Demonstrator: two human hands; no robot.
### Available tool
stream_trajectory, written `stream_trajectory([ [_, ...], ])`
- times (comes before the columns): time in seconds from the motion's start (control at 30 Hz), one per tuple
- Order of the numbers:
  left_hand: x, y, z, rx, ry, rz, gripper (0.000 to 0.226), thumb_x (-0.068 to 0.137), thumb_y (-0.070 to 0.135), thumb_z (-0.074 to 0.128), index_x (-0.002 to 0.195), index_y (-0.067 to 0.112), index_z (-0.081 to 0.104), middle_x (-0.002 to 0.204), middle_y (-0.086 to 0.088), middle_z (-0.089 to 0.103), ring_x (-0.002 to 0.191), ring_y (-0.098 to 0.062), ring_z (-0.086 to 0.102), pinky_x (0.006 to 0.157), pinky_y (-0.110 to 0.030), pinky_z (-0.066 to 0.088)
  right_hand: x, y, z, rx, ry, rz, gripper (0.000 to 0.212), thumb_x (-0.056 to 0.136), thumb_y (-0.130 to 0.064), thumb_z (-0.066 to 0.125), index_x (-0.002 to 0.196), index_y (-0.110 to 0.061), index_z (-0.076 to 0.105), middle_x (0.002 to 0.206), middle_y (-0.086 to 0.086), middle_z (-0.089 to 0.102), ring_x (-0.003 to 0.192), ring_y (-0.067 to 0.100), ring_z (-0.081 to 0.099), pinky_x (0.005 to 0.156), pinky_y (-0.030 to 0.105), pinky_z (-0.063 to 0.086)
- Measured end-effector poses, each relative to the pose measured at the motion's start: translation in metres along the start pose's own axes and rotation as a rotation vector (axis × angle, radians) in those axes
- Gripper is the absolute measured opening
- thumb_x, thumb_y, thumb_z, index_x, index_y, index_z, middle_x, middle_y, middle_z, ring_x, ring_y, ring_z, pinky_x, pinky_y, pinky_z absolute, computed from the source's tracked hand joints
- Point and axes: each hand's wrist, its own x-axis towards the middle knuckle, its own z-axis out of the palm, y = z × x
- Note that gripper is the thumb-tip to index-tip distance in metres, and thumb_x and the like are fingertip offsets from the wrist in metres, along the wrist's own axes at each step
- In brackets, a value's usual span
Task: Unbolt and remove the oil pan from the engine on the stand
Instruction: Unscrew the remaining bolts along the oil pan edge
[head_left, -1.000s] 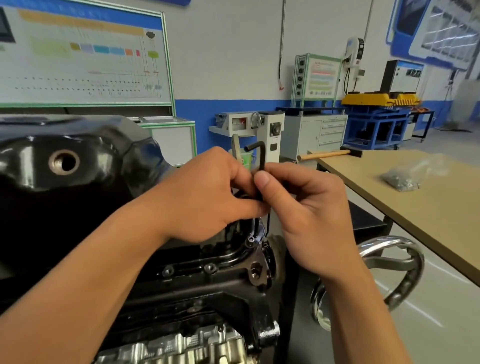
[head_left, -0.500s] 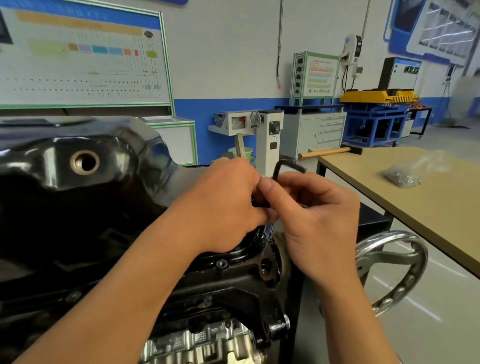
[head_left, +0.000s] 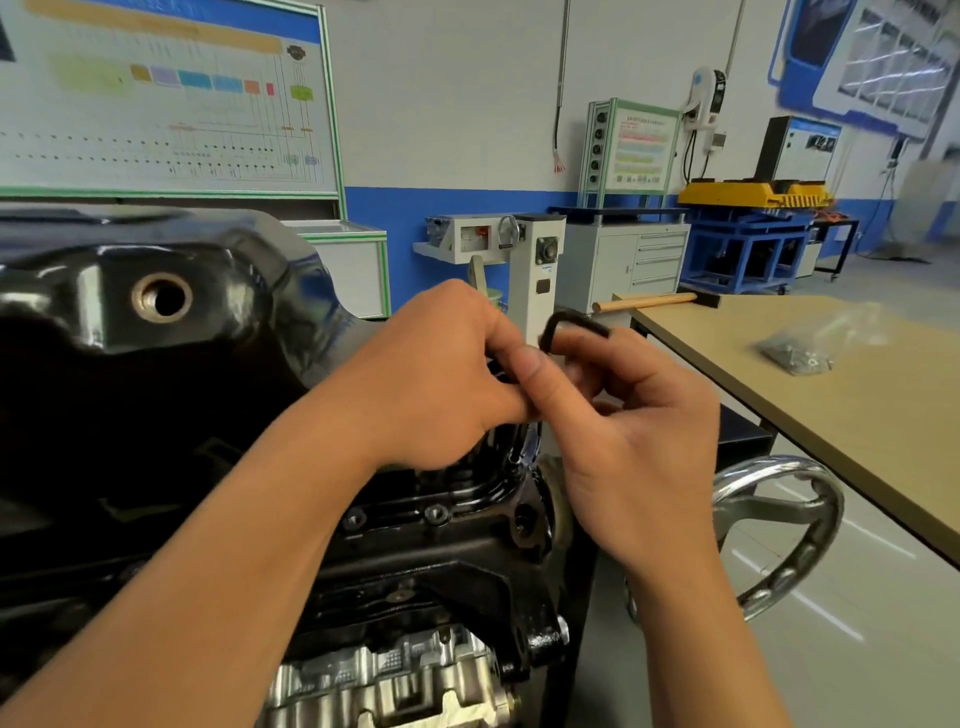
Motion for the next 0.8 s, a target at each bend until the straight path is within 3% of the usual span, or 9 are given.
stream_trajectory([
  [0.1, -0.001, 0.0, 0.004, 0.05, 0.081, -0.014, 0.018, 0.075, 0.025, 0.081, 0.064, 0.023, 0.067, 0.062, 0.007, 0.064, 0.061, -0.011, 0.061, 0.06, -0.035, 0.053, 0.0, 0.0, 0.001, 0.036, 0.08, 0.006, 0.008, 0.079, -0.015, 0.083, 0.079, -0.011, 0.076, 0.07, 0.005, 0.068, 0.061, 0.018, 0.058, 0.061, 0.02, 0.046],
  [0.2, -0.001, -0.003, 0.004, 0.073, 0.094, -0.041, 0.031, 0.073, 0.015, 0.079, 0.054, 0.025, 0.056, 0.047, 0.014, 0.052, 0.046, -0.006, 0.047, 0.043, -0.017, 0.034, -0.001, 0.0, 0.004, 0.012, 0.054, 0.012, 0.011, 0.078, -0.014, 0.085, 0.078, -0.012, 0.074, 0.072, 0.002, 0.067, 0.064, 0.015, 0.058, 0.061, 0.019, 0.045],
  [0.4, -0.002, -0.003, 0.004, 0.082, 0.074, -0.006, 0.022, 0.075, 0.023, 0.08, 0.061, 0.024, 0.063, 0.054, 0.01, 0.058, 0.051, -0.005, 0.051, 0.049, -0.02, 0.041, -0.003, -0.004, 0.005, -0.021, 0.054, 0.06, 0.007, 0.082, -0.017, 0.081, 0.08, -0.014, 0.076, 0.072, 0.003, 0.068, 0.065, 0.017, 0.062, 0.062, 0.018, 0.048],
  [0.47, -0.001, -0.003, 0.0, 0.056, 0.01, 0.012, 0.006, 0.081, 0.023, 0.077, 0.077, 0.023, 0.073, 0.068, 0.007, 0.069, 0.064, -0.005, 0.062, 0.062, -0.032, 0.053, -0.003, -0.004, 0.004, -0.052, -0.002, 0.073, 0.003, 0.087, -0.017, 0.077, 0.085, -0.017, 0.075, 0.075, 0.001, 0.068, 0.071, 0.019, 0.064, 0.065, 0.021, 0.05],
  [0.53, -0.002, -0.003, -0.004, 0.037, -0.048, 0.018, 0.004, 0.087, 0.023, 0.073, 0.088, 0.022, 0.077, 0.077, 0.005, 0.073, 0.073, -0.006, 0.066, 0.072, -0.033, 0.055, -0.003, -0.003, 0.003, -0.1, -0.051, 0.076, 0.001, 0.091, -0.019, 0.072, 0.091, -0.018, 0.073, 0.08, -0.001, 0.068, 0.076, 0.017, 0.064, 0.068, 0.02, 0.051],
  [0.63, -0.003, -0.001, -0.006, 0.004, -0.045, 0.013, 0.008, 0.086, 0.019, 0.074, 0.08, 0.023, 0.077, 0.056, 0.017, 0.064, 0.052, 0.002, 0.057, 0.049, -0.012, 0.042, -0.003, -0.004, 0.001, -0.143, -0.094, 0.042, 0.005, 0.094, -0.019, 0.068, 0.095, -0.017, 0.072, 0.085, -0.002, 0.068, 0.08, 0.016, 0.064, 0.069, 0.023, 0.052],
  [0.67, -0.002, -0.001, -0.004, 0.002, -0.028, 0.004, 0.012, 0.085, 0.016, 0.074, 0.074, 0.022, 0.076, 0.05, 0.016, 0.06, 0.046, 0.001, 0.053, 0.044, -0.011, 0.037, -0.003, -0.004, 0.001, -0.136, -0.085, 0.029, 0.005, 0.094, -0.019, 0.069, 0.095, -0.017, 0.073, 0.084, -0.003, 0.068, 0.079, 0.016, 0.064, 0.066, 0.023, 0.051],
  [0.8, 0.0, -0.003, 0.003, 0.044, 0.055, -0.017, 0.027, 0.077, 0.009, 0.075, 0.057, 0.025, 0.064, 0.048, 0.009, 0.056, 0.046, -0.003, 0.05, 0.043, -0.011, 0.035, -0.001, -0.005, 0.003, -0.003, 0.046, 0.005, 0.01, 0.08, -0.014, 0.083, 0.087, -0.015, 0.076, 0.073, -0.002, 0.066, 0.064, 0.006, 0.056, 0.06, 0.014, 0.044],
])
